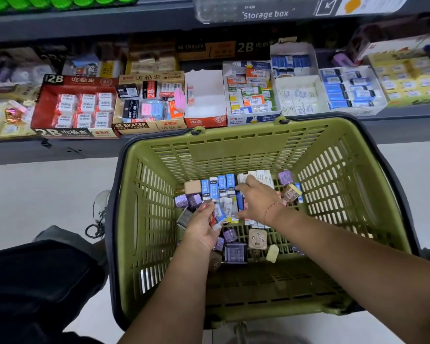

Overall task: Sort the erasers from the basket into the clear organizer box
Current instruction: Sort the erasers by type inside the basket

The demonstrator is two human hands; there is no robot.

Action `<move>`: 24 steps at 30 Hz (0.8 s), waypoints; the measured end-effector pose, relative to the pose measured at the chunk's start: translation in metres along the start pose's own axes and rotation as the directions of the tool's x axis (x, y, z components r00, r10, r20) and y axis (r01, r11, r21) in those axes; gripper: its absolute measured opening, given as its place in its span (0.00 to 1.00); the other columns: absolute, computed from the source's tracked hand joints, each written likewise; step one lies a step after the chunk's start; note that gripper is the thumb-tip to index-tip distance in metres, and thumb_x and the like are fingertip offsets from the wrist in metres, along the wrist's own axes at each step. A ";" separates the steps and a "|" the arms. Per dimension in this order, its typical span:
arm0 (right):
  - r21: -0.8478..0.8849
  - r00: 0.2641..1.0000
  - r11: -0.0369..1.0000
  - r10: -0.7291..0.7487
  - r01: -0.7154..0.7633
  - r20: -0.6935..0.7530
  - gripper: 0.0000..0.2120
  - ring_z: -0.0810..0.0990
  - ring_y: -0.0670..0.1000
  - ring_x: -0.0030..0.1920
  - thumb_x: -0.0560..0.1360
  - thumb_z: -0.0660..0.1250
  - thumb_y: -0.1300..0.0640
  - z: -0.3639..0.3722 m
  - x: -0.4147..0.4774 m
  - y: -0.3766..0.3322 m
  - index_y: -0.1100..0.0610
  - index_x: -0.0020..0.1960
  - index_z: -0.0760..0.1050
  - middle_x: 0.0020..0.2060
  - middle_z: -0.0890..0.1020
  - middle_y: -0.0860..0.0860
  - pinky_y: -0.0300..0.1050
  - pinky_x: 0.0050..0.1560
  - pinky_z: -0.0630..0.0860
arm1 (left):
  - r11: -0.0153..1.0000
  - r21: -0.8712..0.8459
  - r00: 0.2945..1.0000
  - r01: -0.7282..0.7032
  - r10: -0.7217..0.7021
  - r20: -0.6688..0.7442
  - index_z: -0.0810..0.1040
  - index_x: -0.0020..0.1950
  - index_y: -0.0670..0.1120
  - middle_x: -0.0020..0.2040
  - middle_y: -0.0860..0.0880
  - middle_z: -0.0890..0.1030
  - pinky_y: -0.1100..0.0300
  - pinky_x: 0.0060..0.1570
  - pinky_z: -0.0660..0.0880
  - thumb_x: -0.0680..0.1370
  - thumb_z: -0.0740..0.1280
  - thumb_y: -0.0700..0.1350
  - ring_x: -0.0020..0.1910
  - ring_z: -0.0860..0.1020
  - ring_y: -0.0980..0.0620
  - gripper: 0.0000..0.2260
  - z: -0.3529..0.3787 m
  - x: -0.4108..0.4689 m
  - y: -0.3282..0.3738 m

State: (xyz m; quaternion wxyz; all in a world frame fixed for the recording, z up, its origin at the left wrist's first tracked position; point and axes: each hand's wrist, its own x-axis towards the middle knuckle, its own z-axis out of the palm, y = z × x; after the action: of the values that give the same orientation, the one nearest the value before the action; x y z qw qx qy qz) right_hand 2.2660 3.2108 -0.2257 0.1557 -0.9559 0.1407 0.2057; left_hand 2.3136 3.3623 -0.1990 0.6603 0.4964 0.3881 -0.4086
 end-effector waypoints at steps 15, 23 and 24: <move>0.211 1.000 0.977 0.023 -0.025 0.009 0.23 0.76 0.51 0.49 0.72 0.72 0.49 -0.008 -0.002 0.003 0.51 0.64 0.71 0.58 0.69 0.49 0.46 0.50 0.76 | 1.000 0.019 0.999 0.024 -0.023 -0.027 0.79 0.51 0.46 0.57 0.44 0.81 0.57 0.48 0.74 0.78 0.67 0.40 0.51 0.79 0.50 0.03 -0.007 0.010 0.002; -0.124 0.964 0.962 -0.228 0.245 0.135 0.15 0.79 0.52 0.48 0.76 0.64 0.45 -0.004 -0.021 -0.009 0.52 0.59 0.74 0.71 0.60 0.48 0.43 0.36 0.70 | 1.000 -0.010 1.000 0.020 -0.020 0.000 0.78 0.54 0.45 0.55 0.43 0.81 0.54 0.52 0.75 0.79 0.65 0.39 0.48 0.79 0.48 0.05 -0.007 0.012 0.000; -0.161 0.959 0.951 -0.238 0.263 0.156 0.17 0.80 0.53 0.50 0.77 0.62 0.44 -0.002 -0.023 -0.009 0.52 0.60 0.73 0.72 0.57 0.49 0.43 0.36 0.71 | 1.000 -0.011 1.000 0.021 -0.021 -0.001 0.78 0.53 0.45 0.55 0.43 0.81 0.54 0.52 0.75 0.79 0.65 0.39 0.48 0.79 0.48 0.05 -0.007 0.012 0.000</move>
State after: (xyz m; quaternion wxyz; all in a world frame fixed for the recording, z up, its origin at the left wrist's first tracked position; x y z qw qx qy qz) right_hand 2.2494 3.2232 -0.2115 0.1025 -0.9601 -0.0121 0.2600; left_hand 2.3176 3.3676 -0.2117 0.6584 0.4890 0.3958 -0.4132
